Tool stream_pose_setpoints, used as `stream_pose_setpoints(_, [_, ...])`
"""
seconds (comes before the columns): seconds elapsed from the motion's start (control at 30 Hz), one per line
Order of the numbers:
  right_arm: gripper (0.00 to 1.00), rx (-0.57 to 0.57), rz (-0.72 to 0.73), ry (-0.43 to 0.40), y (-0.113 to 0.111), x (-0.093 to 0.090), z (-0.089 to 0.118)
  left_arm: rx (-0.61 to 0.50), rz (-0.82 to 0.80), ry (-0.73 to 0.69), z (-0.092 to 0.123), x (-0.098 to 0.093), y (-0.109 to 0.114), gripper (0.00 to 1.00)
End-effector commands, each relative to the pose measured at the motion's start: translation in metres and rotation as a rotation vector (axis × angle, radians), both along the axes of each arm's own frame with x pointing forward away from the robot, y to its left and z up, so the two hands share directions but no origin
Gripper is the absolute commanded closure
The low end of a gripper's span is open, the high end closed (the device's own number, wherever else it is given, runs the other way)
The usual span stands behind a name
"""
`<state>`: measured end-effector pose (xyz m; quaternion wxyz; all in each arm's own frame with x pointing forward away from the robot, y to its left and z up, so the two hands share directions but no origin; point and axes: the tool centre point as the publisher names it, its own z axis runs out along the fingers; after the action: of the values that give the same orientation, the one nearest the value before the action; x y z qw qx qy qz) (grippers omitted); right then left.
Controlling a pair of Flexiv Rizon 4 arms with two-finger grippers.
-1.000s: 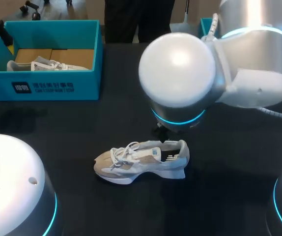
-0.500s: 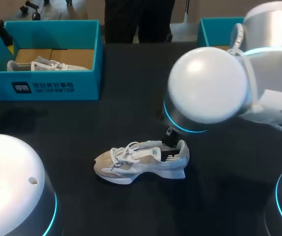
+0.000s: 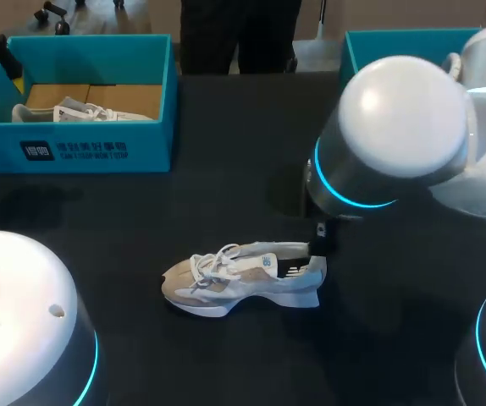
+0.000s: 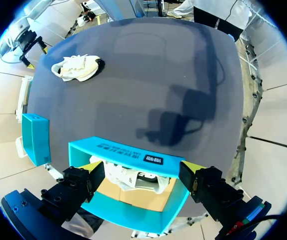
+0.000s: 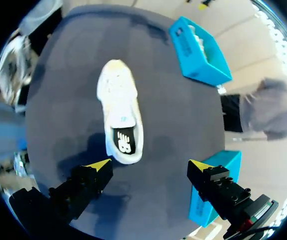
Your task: Take the shoe out of the shoebox, open the shoe tongue, remove and reinsert the insole, then place the shoe into the shoebox
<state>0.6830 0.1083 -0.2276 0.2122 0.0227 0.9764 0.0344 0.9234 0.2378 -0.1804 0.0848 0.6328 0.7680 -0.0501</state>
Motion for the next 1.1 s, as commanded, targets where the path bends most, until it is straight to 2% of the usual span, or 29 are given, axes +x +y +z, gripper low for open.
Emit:
stream_pose_setpoints(0.03, [0.0,0.333,0.272,0.032,-0.012,0.0,-0.003,0.003,0.001,-0.005,0.0,-0.002,0.0,0.0])
stream_pose_setpoints(0.83, [0.0,0.324,0.279,0.055,-0.014,-0.001,-0.008,0.003,0.001,-0.005,0.0,-0.002,0.0,0.0])
stream_pose_setpoints(0.9, [0.0,0.383,0.259,0.057,-0.014,0.0,-0.011,0.003,0.001,-0.005,0.0,-0.002,0.0,0.0])
stream_pose_setpoints(1.1, [0.0,0.396,0.277,0.109,-0.018,0.004,-0.02,0.003,0.001,-0.005,0.0,-0.002,0.0,0.0])
